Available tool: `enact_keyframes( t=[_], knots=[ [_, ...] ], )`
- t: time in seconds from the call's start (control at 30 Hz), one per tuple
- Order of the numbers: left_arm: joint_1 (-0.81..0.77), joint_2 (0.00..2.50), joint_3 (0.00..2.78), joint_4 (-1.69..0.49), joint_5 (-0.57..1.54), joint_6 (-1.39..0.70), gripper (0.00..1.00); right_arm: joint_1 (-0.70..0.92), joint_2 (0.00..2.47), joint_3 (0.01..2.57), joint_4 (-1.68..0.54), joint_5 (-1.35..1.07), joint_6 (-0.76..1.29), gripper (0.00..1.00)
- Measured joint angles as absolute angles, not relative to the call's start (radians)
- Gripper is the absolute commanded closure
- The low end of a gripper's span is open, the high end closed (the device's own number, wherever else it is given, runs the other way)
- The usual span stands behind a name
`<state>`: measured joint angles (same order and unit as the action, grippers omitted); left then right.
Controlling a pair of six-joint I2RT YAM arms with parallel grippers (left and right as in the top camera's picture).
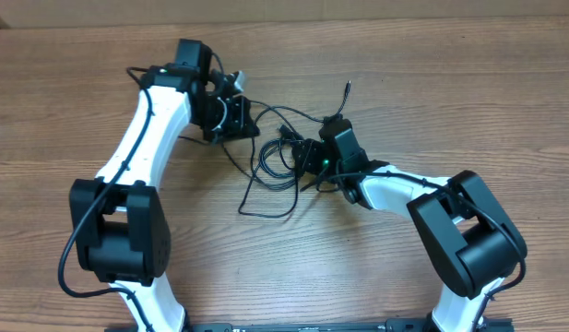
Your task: Untangle cables
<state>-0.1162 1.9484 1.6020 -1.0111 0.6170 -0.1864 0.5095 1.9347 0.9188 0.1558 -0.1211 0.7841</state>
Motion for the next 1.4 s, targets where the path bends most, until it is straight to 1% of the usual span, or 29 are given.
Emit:
enact_keyframes(
  t=[0.13,0.17,0.2,0.23,0.27,0.3,0.33,0.43,0.53,0.6,0.7,0.8,0.87,0.97,1.1,1.23,1.33,1.4],
  knots=[
    [-0.063,1.948,1.602,-1.02,0.618,-0.191,0.96,0.489,1.935,0.919,0.156,-0.099,0.785,0.62],
    [-0.052,1.948,1.602,-1.022,0.62,-0.191,0.91,0.487,1.935,0.919,0.156,-0.097,0.785,0.6],
    [-0.041,1.948,1.602,-1.026,0.623,-0.189,0.82,0.486,1.935,0.919,0.157,-0.096,0.786,0.57],
    [-0.033,1.948,1.602,-1.028,0.625,-0.185,0.76,0.485,1.935,0.919,0.159,-0.096,0.788,0.55],
    [-0.028,1.948,1.602,-1.03,0.627,-0.185,0.7,0.485,1.935,0.92,0.165,-0.097,0.789,0.55],
    [-0.028,1.948,1.602,-1.032,0.628,-0.183,0.68,0.485,1.935,0.92,0.167,-0.097,0.786,0.53],
    [-0.033,1.948,1.602,-1.032,0.627,-0.183,0.65,0.484,1.935,0.92,0.169,-0.1,0.786,0.49],
    [-0.069,1.948,1.602,-1.032,0.612,-0.183,0.62,0.479,1.924,0.921,0.162,-0.122,0.785,0.43],
    [-0.124,1.948,1.602,-1.028,0.569,-0.185,0.61,0.459,1.901,0.92,0.114,-0.159,0.784,0.44],
    [-0.165,1.948,1.603,-1.021,0.527,-0.192,0.59,0.442,1.883,0.916,0.078,-0.176,0.783,0.48],
    [-0.217,1.948,1.603,-0.996,0.474,-0.211,0.58,0.43,1.866,0.914,0.052,-0.186,0.781,0.49],
    [-0.258,1.948,1.603,-0.965,0.432,-0.231,0.59,0.43,1.863,0.914,0.048,-0.194,0.759,0.55],
    [-0.278,1.95,1.603,-0.95,0.408,-0.245,0.64,0.43,1.863,0.914,0.044,-0.197,0.751,0.59],
    [-0.301,1.966,1.605,-0.938,0.386,-0.264,0.69,0.432,1.863,0.913,0.042,-0.203,0.742,0.62],
    [-0.321,2.018,1.606,-0.923,0.373,-0.271,0.69,0.437,1.863,0.913,0.042,-0.203,0.736,0.62],
    [-0.323,2.049,1.606,-0.899,0.365,-0.278,0.67,0.451,1.863,0.913,0.045,-0.205,0.734,0.59],
    [-0.323,2.05,1.606,-0.876,0.361,-0.283,0.74,0.46,1.863,0.913,0.051,-0.206,0.732,0.6],
    [-0.323,2.05,1.606,-0.869,0.361,-0.286,0.75,0.465,1.863,0.913,0.054,-0.205,0.733,0.6]
  ],
)
